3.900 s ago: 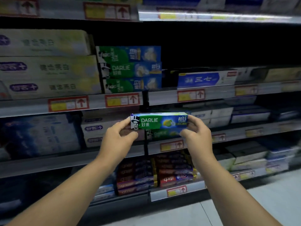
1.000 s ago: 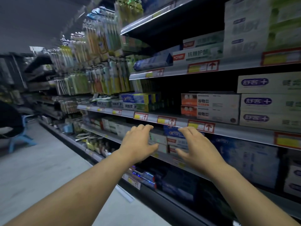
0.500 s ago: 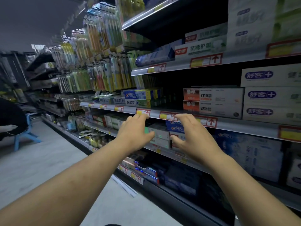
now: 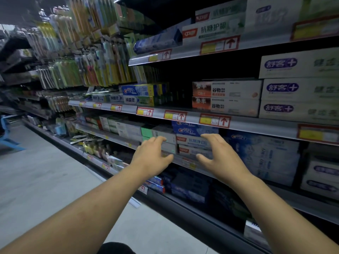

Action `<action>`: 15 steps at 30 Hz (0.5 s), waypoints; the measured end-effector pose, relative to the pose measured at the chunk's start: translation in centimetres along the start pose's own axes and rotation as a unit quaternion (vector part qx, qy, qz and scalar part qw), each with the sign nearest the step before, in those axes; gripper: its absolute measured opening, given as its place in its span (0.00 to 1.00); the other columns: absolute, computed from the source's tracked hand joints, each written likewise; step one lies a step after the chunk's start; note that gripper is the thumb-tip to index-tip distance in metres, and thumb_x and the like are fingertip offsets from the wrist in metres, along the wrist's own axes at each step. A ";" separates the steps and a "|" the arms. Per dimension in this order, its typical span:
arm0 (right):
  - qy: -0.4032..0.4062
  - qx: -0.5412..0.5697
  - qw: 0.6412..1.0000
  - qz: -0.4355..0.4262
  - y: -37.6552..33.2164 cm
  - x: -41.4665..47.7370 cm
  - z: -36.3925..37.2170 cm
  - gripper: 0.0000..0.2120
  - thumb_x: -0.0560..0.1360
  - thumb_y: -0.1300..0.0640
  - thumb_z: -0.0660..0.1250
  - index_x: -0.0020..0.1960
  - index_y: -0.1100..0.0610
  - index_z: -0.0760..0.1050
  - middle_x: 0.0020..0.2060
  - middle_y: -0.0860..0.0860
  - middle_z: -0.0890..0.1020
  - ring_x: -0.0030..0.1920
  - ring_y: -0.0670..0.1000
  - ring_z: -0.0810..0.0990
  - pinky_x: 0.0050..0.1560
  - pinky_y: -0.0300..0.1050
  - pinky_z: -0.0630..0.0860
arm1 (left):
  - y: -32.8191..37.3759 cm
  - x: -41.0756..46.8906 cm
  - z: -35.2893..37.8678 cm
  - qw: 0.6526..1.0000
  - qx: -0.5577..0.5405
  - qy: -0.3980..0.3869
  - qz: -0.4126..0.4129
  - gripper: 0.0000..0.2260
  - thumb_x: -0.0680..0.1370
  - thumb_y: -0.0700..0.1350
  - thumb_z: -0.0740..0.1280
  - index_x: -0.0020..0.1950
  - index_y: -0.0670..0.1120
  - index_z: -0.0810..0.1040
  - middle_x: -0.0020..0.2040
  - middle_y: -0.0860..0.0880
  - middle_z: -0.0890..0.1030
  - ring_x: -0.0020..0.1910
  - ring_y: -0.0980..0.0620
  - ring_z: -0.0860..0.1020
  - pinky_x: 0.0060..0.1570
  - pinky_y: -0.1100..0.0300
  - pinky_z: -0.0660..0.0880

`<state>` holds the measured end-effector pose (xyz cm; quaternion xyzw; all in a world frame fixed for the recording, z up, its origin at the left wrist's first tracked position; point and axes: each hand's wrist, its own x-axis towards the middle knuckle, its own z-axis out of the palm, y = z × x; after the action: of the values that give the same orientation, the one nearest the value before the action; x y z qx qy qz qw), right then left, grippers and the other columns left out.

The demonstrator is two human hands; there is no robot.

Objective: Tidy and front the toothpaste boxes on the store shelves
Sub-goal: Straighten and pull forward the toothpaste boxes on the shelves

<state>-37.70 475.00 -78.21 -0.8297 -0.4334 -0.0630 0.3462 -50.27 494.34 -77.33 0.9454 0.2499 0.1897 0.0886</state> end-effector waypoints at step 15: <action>0.101 0.267 0.941 0.182 4.7 1.8 1.9 0.32 0.78 0.52 0.72 0.79 0.48 0.63 0.76 0.44 0.68 0.74 0.47 0.70 0.72 0.54 0.71 | 3.2 4.8 7.9 0.960 -0.273 0.042 -0.039 0.26 0.80 0.50 0.69 0.77 0.49 0.67 0.70 0.51 0.70 0.69 0.51 0.70 0.70 0.53 0.69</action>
<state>-33.39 475.59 -81.36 -0.7607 -0.2388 0.0358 0.6025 -41.85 493.45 -82.25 0.8659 0.2286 0.2863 0.3406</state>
